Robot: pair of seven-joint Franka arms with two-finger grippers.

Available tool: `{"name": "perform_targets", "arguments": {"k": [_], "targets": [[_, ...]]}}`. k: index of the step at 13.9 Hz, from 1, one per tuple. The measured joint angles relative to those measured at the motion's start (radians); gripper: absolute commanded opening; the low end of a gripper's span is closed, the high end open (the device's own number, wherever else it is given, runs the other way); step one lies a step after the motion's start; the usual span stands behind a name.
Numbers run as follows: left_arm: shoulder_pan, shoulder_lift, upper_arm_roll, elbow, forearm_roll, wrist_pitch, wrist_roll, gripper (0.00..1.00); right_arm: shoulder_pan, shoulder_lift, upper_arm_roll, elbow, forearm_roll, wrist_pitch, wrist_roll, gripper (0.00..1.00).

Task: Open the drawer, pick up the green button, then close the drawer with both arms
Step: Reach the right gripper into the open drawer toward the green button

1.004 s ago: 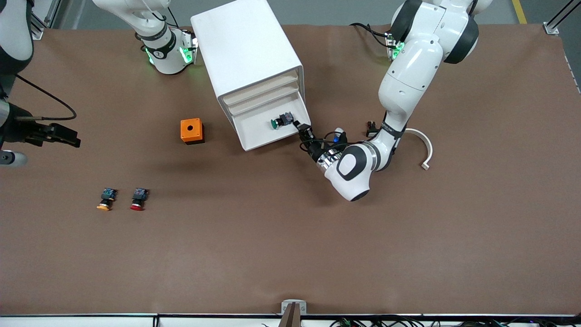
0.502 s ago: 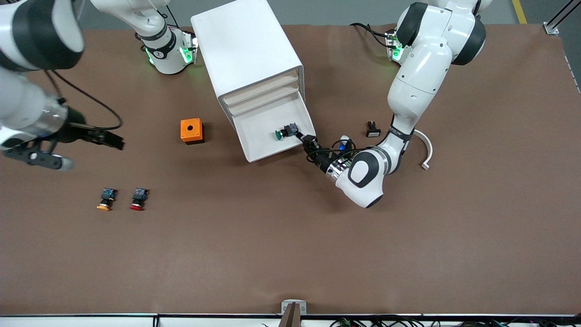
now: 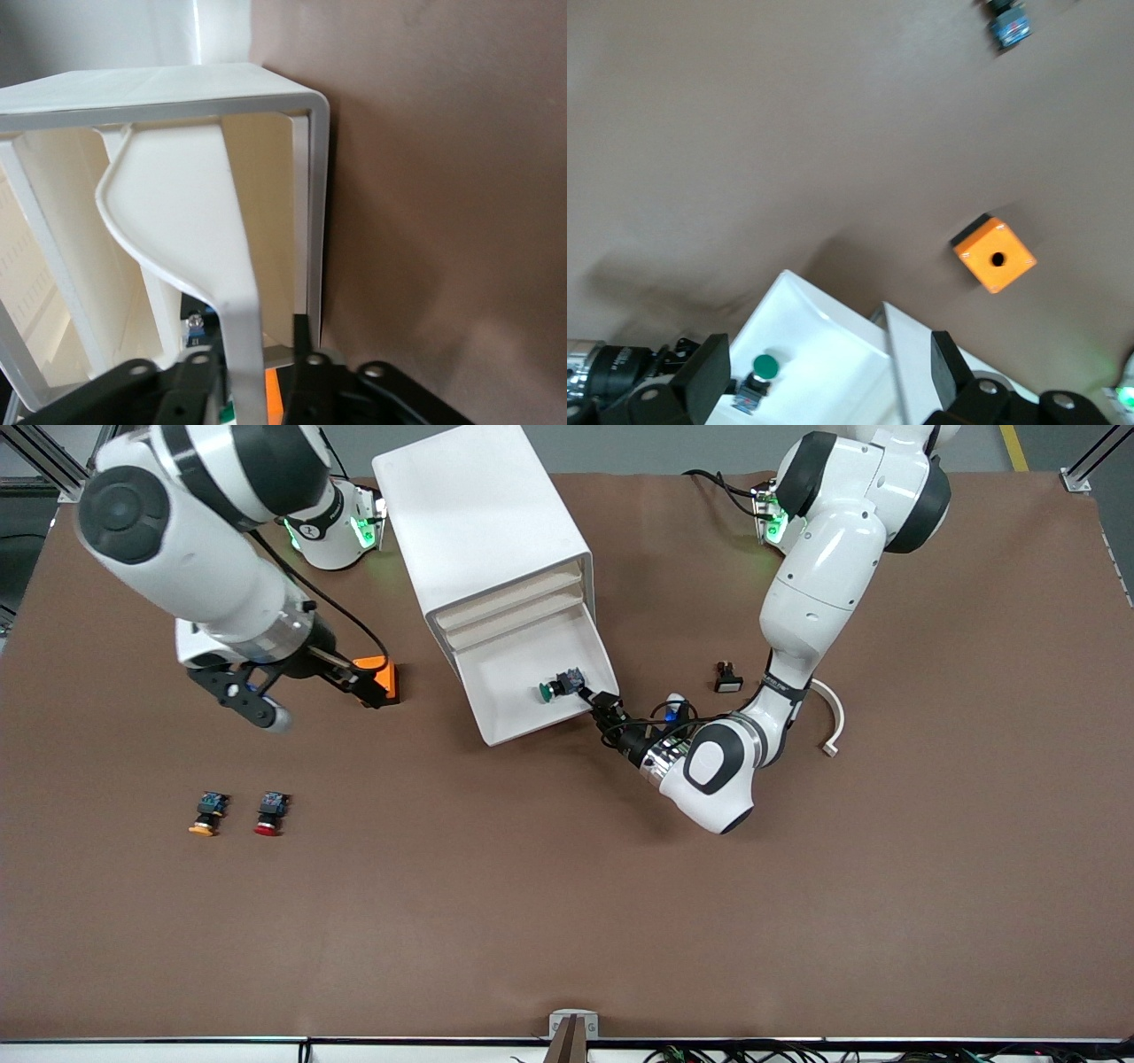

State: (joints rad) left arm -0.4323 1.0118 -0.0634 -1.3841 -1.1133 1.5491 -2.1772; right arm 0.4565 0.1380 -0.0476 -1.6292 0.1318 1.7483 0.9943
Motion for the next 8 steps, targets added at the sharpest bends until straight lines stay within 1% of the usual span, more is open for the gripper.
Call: {"name": "perform_targets", "arguments": {"k": [1,3,5,8], "targets": [[0.0,0.0,0.0,0.002,0.0,0.001,0.048,0.83,0.027,0.007,0.0,-0.037,0.002,0.067,0.038,1.0],[0.0,0.0,0.0,0.01,0.003,0.001,0.157,0.93,0.101,0.023,-0.001,-0.134,0.002,0.21,0.141,1.0],[0.0,-0.001,0.0,0.026,0.028,0.001,0.27,0.98,0.183,0.043,0.0,-0.209,-0.002,0.306,0.242,1.0],[-0.001,-0.019,-0.011,0.067,0.152,-0.002,0.426,0.99,0.259,0.082,-0.001,-0.241,-0.049,0.367,0.392,1.0]]}}
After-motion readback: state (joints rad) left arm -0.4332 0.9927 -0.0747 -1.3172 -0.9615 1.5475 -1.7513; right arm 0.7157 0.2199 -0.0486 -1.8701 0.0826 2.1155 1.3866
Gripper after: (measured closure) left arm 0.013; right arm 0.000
